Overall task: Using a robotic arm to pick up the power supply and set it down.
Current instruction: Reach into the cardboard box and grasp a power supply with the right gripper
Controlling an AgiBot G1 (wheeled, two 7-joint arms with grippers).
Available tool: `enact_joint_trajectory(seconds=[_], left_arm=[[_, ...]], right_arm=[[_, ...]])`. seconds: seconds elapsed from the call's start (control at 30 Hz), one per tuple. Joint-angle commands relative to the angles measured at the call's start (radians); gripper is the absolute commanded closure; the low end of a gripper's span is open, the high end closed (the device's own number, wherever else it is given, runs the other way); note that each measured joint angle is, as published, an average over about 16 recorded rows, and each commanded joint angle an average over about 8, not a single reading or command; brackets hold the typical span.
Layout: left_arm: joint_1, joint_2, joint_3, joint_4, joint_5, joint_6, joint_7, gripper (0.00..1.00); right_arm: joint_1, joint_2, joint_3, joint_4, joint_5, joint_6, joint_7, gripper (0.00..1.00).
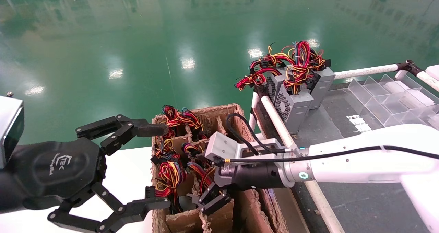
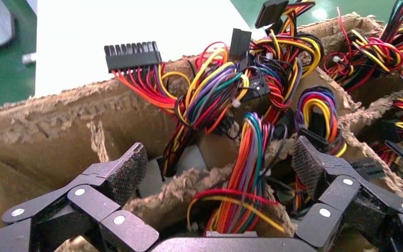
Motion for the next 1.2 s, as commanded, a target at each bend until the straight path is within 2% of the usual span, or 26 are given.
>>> enact_joint_trajectory(seconds=[0.03,0.1,0.13,1.2], left_arm=[[0.000,0.000,0.000,0.000,0.000,0.000,0.000,0.00],[0.000,0.000,0.000,0.000,0.000,0.000,0.000,0.00],[0.000,0.000,0.000,0.000,0.000,0.000,0.000,0.00],[0.000,0.000,0.001,0.000,0.000,0.000,0.000,0.00]], right_arm=[[0.006,-0.015,-0.001,-0.028,0.004,-0.003,-0.005,0.77],[0.009,-0.020,0.002,-0.049,0.012,-0.007,-0.016,0.99],[0.011,-0.021,0.003,-0.059,0.015,-0.009,-0.022,1.00],[0.003,-0.017,0.038,-0.196,0.072,-0.028,-0.127,1.00]])
